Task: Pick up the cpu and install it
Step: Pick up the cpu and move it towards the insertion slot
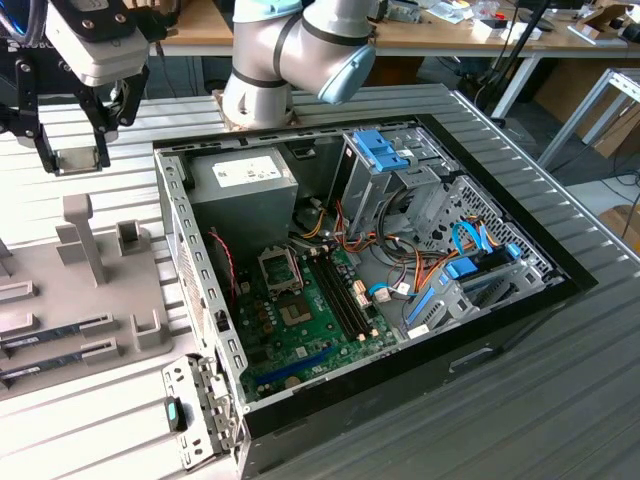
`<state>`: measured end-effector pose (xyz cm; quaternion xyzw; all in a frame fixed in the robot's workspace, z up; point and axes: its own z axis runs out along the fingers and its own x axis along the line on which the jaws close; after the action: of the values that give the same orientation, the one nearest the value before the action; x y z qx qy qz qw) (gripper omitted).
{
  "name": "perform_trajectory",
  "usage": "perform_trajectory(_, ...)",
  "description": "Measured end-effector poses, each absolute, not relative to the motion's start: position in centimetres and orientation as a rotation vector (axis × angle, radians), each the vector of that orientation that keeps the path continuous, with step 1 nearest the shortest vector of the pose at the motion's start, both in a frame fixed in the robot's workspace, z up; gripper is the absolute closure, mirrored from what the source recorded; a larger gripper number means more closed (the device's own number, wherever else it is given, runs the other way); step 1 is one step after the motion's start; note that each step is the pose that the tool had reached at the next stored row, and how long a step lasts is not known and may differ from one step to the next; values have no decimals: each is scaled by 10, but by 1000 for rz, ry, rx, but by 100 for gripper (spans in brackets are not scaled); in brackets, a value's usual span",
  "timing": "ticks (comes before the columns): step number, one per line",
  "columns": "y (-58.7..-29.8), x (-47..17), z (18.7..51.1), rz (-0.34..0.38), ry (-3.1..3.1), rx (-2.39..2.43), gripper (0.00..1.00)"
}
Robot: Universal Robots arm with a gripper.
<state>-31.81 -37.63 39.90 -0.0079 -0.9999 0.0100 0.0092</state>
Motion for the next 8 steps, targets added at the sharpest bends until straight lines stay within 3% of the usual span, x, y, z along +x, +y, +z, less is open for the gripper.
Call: perform_trajectory(8,-376,-306,398,31,-3123,-25,53)
